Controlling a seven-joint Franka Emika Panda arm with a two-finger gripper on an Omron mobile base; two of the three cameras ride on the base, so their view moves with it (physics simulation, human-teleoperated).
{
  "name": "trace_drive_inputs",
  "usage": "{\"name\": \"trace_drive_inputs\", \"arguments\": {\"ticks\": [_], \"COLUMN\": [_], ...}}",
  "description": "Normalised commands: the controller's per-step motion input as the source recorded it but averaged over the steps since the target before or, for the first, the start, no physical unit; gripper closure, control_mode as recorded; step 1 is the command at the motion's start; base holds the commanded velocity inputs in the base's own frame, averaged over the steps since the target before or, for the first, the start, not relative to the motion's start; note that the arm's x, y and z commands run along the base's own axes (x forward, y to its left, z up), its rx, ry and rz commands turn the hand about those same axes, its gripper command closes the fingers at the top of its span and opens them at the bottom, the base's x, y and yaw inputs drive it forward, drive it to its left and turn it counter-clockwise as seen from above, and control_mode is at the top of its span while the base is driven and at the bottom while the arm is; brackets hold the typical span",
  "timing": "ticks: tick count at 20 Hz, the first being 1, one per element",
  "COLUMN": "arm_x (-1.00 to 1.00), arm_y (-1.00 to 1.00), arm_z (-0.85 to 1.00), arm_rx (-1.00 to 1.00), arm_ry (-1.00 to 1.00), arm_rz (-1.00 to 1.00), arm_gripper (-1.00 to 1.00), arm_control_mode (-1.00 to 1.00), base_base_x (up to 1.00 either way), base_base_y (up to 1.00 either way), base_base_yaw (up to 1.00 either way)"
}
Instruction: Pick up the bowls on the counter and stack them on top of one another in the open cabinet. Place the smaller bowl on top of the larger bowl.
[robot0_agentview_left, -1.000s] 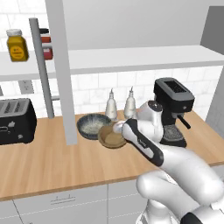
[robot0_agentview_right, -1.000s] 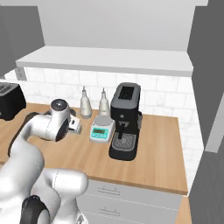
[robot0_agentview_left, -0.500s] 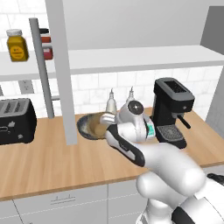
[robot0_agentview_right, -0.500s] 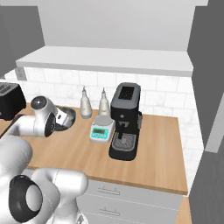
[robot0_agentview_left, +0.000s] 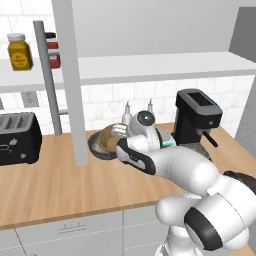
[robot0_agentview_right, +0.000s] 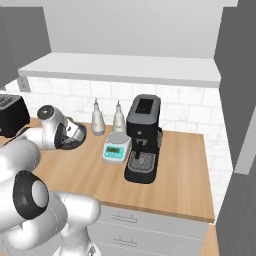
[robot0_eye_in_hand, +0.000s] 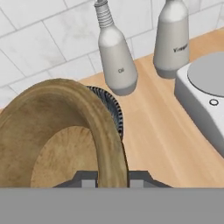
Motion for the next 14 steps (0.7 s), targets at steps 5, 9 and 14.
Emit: {"name": "trace_drive_inputs", "arguments": {"ticks": [5,9,14], "arm_x": [0.34,0.29,0.22], "arm_y": [0.07,0.06,0.07], "arm_z": [-0.05,-0.04,-0.23], "arm_rx": [0.00,0.00,0.00], "arm_ry": [0.00,0.00,0.00], "arm_rz": [-0.01,-0.02,-0.03], "arm_gripper": [1.00,1.00,1.00], "arm_control_mode": [-1.00,-1.00,-1.00], "base_base_x": [0.00,0.00,0.00], "base_base_y": [0.00,0.00,0.00], "base_base_yaw": [0.00,0.00,0.00]}}
